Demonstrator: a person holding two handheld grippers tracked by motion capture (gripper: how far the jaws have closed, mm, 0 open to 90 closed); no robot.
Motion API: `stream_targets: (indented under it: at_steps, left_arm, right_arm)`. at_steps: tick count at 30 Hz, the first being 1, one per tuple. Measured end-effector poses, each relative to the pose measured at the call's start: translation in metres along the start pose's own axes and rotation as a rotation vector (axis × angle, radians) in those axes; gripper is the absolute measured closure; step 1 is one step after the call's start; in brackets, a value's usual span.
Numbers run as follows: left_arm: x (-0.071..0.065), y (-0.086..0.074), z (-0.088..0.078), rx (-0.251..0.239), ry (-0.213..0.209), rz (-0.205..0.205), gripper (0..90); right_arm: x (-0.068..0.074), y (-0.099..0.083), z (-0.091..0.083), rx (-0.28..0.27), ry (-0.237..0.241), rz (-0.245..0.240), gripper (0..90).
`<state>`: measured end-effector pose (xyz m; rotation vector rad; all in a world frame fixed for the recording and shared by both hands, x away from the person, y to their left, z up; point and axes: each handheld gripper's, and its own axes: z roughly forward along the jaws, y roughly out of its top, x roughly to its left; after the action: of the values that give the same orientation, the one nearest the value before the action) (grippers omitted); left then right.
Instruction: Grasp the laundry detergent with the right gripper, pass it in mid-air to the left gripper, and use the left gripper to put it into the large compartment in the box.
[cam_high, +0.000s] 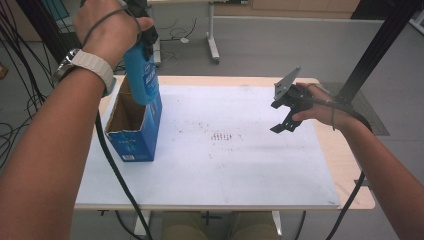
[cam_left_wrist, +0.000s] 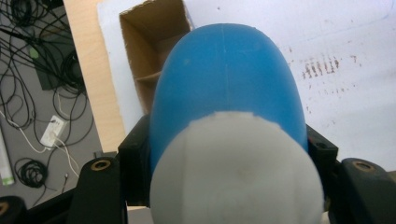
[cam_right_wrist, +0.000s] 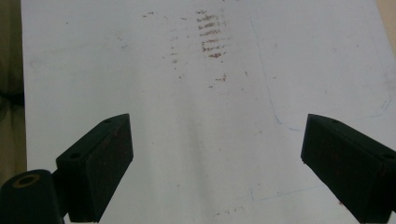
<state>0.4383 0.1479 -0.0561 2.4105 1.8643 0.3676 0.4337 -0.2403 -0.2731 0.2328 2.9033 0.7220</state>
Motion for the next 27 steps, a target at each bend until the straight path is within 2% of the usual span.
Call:
stream_targets:
  at_steps: [14, 27]
  left_arm:
    - [0.027, -0.003, 0.017, -0.001, 0.031, -0.065, 37.5]
    - [0.041, -0.009, 0.047, 0.012, 0.036, -0.087, 37.5]
  right_arm:
    - [-0.001, -0.003, -0.001, 0.007, -0.003, 0.013, 9.3]
    - [-0.001, -0.006, -0.002, 0.009, -0.005, 0.028, 9.3]
